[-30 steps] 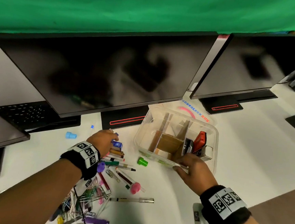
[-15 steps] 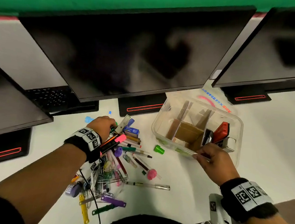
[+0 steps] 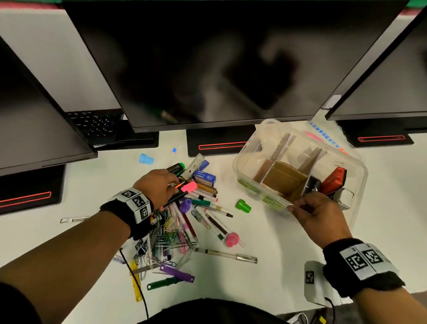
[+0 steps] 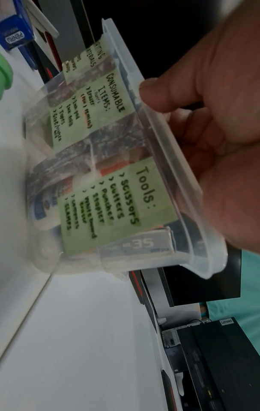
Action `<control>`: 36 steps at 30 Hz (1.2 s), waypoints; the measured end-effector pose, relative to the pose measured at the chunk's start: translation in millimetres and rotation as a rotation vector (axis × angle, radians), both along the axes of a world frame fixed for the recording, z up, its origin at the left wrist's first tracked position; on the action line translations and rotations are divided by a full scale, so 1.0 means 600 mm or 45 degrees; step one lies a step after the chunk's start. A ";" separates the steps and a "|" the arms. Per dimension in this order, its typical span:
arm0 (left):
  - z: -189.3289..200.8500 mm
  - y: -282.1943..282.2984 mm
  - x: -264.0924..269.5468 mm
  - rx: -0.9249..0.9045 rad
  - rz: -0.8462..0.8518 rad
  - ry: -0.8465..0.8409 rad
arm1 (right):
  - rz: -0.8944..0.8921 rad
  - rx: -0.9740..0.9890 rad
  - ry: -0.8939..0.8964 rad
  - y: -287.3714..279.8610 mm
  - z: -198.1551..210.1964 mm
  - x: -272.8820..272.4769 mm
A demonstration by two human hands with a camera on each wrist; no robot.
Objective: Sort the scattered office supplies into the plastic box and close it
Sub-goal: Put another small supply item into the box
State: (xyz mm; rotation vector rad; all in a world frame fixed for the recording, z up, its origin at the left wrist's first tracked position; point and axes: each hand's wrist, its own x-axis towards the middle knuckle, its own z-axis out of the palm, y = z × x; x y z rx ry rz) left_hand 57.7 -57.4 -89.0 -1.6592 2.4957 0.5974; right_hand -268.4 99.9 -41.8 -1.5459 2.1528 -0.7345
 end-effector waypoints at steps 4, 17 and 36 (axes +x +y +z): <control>0.005 0.020 -0.034 0.022 -0.153 0.045 | 0.008 0.010 -0.002 0.001 0.000 0.003; 0.009 0.028 -0.067 0.019 -0.177 0.049 | -0.017 0.016 -0.059 -0.001 0.006 0.003; 0.050 -0.076 -0.150 -0.057 0.297 -0.019 | 0.238 0.187 -0.037 0.014 0.032 -0.030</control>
